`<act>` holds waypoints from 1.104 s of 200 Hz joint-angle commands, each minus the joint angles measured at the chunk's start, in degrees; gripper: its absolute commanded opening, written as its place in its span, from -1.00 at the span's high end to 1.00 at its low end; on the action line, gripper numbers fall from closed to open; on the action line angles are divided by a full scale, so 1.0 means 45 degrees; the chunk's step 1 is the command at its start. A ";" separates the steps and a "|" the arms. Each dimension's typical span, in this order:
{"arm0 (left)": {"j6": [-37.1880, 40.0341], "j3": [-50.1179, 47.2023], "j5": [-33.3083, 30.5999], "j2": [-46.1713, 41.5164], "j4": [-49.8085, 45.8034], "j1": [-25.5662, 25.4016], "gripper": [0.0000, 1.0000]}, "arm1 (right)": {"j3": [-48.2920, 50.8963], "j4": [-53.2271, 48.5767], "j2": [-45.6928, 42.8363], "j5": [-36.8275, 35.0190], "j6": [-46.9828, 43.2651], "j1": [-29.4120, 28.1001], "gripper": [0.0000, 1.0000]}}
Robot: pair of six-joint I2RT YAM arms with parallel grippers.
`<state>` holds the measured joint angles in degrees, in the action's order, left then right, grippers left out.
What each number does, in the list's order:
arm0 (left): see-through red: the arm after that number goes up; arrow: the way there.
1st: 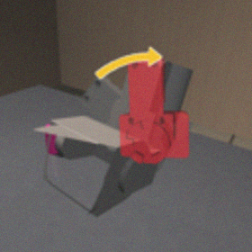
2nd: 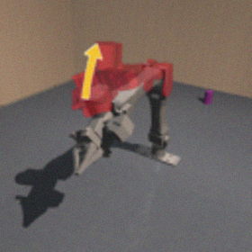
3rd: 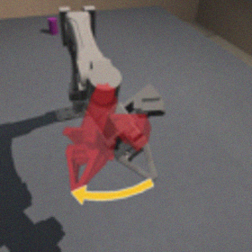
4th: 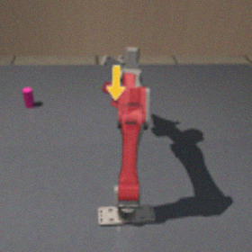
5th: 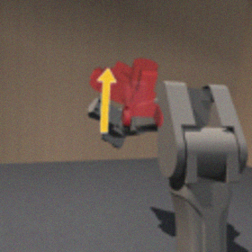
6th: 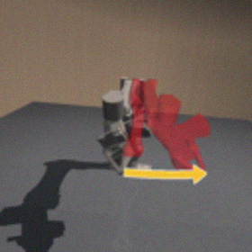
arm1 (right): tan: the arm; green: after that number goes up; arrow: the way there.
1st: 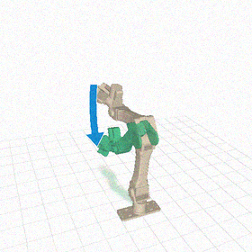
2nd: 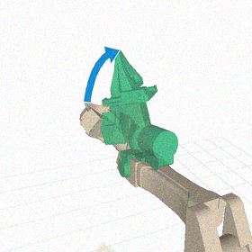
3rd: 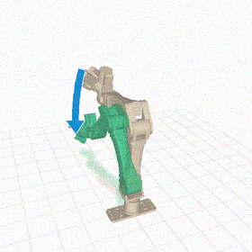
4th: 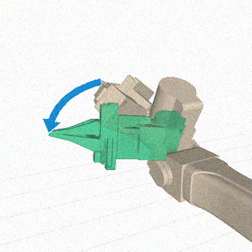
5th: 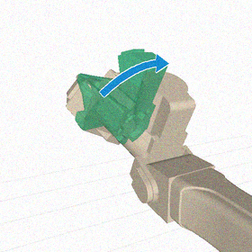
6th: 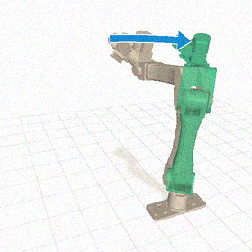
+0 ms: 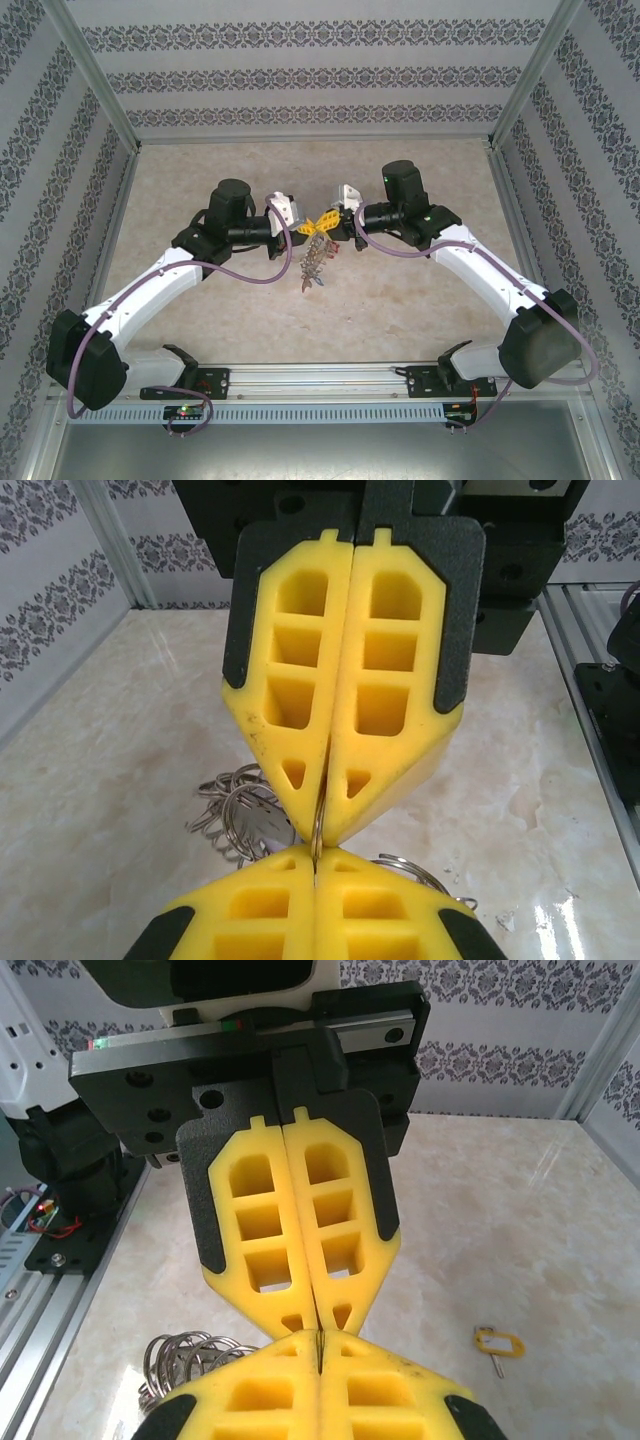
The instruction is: Put the keys on the keyring
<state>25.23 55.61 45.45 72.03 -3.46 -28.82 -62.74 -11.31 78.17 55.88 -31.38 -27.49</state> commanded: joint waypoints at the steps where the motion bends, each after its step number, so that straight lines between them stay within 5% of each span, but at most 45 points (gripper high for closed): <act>1: -0.0171 -0.0242 0.0684 0.0080 0.1070 -0.0100 1.00 | 0.0396 -0.0844 0.0317 -0.0371 -0.0738 0.0086 1.00; 27: -0.0311 -0.0586 0.1193 0.0609 0.1300 -0.0110 0.99 | 0.0944 -0.0130 0.0476 -0.0135 -0.0542 0.0008 1.00; 43: -0.0727 -0.0761 0.1687 0.1008 0.1649 -0.0110 0.48 | 0.1267 0.0563 0.0460 -0.0189 -0.0239 -0.0112 1.00; 56: -0.0959 -0.0834 0.2085 0.1346 0.1829 -0.0102 0.32 | 0.1382 0.0944 0.0423 -0.0152 -0.0043 -0.0123 1.00; 112: -0.0864 -0.0914 0.2223 0.1913 0.2098 -0.0107 0.47 | 0.1436 0.1321 0.0270 0.0125 0.0209 -0.0084 1.00; 190: -0.0022 -0.1316 0.1801 0.1328 0.1172 0.0318 0.33 | 0.1745 0.1673 -0.0139 0.0040 0.0410 0.0243 1.00; 221: 0.0331 -0.1604 0.1426 0.0985 0.1121 0.0381 0.44 | 0.1700 0.1737 -0.0150 0.0230 0.0505 0.0234 1.00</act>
<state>24.10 49.45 52.07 78.48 2.09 -27.73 -54.83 -6.94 79.40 53.87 -29.76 -26.74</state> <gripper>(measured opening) 0.287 0.066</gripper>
